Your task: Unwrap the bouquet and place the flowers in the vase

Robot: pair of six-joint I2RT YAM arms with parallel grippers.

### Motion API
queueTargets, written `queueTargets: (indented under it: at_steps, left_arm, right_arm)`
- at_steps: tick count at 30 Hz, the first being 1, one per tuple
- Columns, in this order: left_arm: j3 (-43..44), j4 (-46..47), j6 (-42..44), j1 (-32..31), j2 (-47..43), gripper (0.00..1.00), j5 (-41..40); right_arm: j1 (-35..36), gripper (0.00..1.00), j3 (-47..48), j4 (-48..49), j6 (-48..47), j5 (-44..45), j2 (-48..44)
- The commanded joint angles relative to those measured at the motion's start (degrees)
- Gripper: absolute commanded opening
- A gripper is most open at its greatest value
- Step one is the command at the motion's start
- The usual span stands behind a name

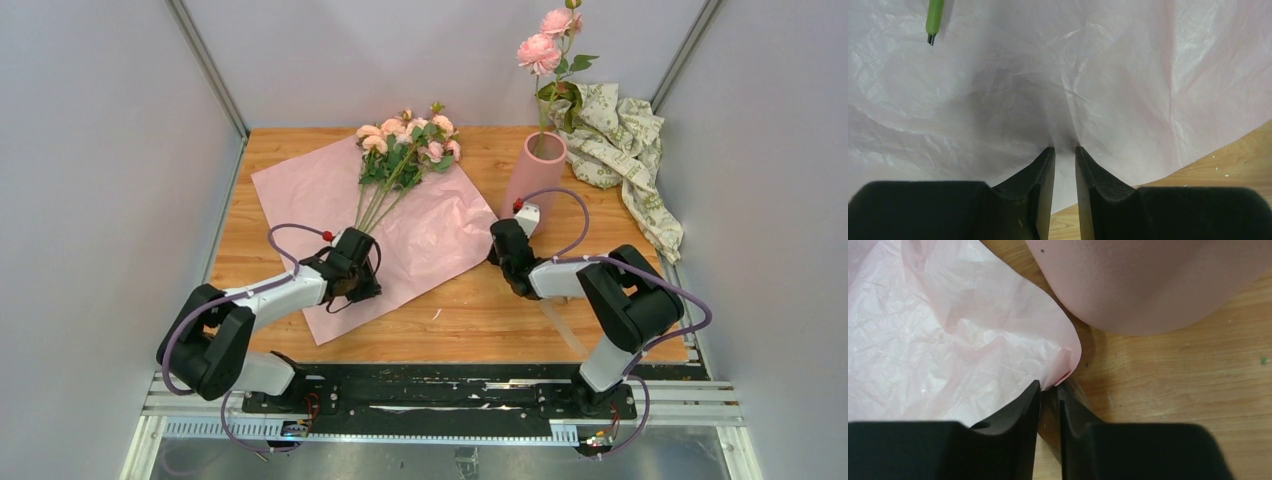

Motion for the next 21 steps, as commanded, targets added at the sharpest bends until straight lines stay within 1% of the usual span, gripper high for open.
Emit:
queueTargets:
  at_steps: [1,4,5,8,13,17,21]
  left_arm:
    - [-0.97,-0.45,0.69,-0.53,1.75,0.29,0.69]
    - [-2.07,0.59,0.20,-0.71,1.95,0.29,1.64]
    - [-2.31,0.92,-0.13,-0.87,1.96,0.29,1.93]
    - [-2.94,1.26,-1.06,-2.39,1.92,0.29,2.34]
    - [-3.89,3.27,-4.00,-7.02,2.91,0.28,2.87]
    - [-2.00,3.16,-5.42,-11.13,4.52,0.28,1.63]
    - [1.11,1.83,-5.62,-14.14,6.08,0.28,0.11]
  right_arm:
    - [-1.10,0.15,-0.05,-2.75,0.96,-2.88,3.01]
    - [-1.18,0.01,0.42,-2.82,0.50,-2.87,3.07]
    - [-1.22,0.00,0.68,-2.95,0.30,-2.87,3.02]
    - [-1.84,0.00,1.82,-3.25,-0.45,-2.79,3.19]
    - [-4.07,0.00,2.09,-4.02,-0.39,-3.20,1.68]
    - [-5.77,0.00,0.10,-4.24,0.14,-3.57,-1.18]
    - [-5.90,0.00,0.11,-4.53,-0.53,-4.71,-1.44]
